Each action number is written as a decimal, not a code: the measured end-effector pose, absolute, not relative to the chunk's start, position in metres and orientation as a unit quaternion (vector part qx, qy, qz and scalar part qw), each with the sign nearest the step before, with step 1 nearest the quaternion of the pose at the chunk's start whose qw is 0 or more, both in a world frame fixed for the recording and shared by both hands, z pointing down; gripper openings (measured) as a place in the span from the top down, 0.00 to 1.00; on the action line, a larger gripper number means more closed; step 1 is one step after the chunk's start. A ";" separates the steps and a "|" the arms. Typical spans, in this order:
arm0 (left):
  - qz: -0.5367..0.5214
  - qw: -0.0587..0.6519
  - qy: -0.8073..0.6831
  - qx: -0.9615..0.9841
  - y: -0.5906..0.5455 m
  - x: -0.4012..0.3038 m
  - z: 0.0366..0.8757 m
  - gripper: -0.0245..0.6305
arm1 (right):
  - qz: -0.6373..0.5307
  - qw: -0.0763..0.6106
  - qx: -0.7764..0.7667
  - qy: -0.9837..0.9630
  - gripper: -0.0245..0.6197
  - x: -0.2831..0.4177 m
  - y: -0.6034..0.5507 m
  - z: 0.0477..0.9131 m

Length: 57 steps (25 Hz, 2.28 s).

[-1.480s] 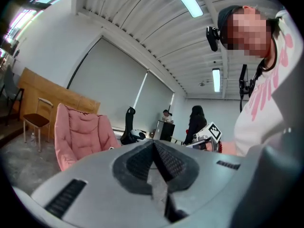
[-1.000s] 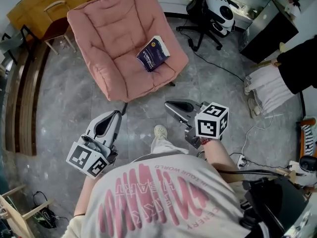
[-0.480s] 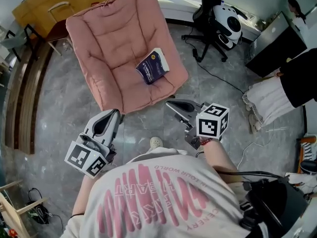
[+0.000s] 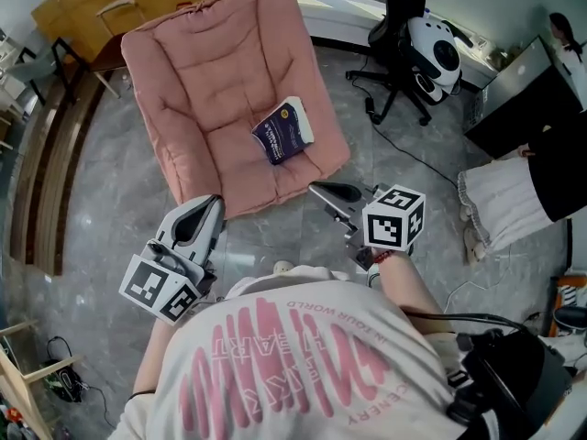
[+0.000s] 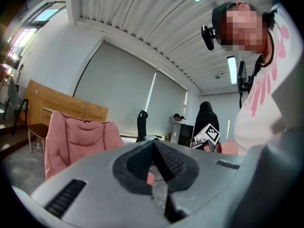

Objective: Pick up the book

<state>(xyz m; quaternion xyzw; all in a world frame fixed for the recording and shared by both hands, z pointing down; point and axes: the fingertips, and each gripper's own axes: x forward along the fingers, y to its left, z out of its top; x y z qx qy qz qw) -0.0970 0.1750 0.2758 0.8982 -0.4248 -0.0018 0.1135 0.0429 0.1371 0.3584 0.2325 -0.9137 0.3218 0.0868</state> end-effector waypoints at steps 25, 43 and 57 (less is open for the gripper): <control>0.019 0.155 -0.397 0.905 0.137 -0.087 0.310 0.95 | 0.373 0.099 0.274 -0.881 0.95 0.065 0.109 0.404; 0.047 0.209 -0.319 0.923 0.000 -0.104 0.350 0.95 | 0.443 0.081 0.337 -0.827 0.95 0.040 0.007 0.447; 0.066 0.231 -0.246 0.939 -0.066 -0.112 0.364 0.95 | 0.480 0.055 0.391 -0.784 0.95 0.030 -0.043 0.456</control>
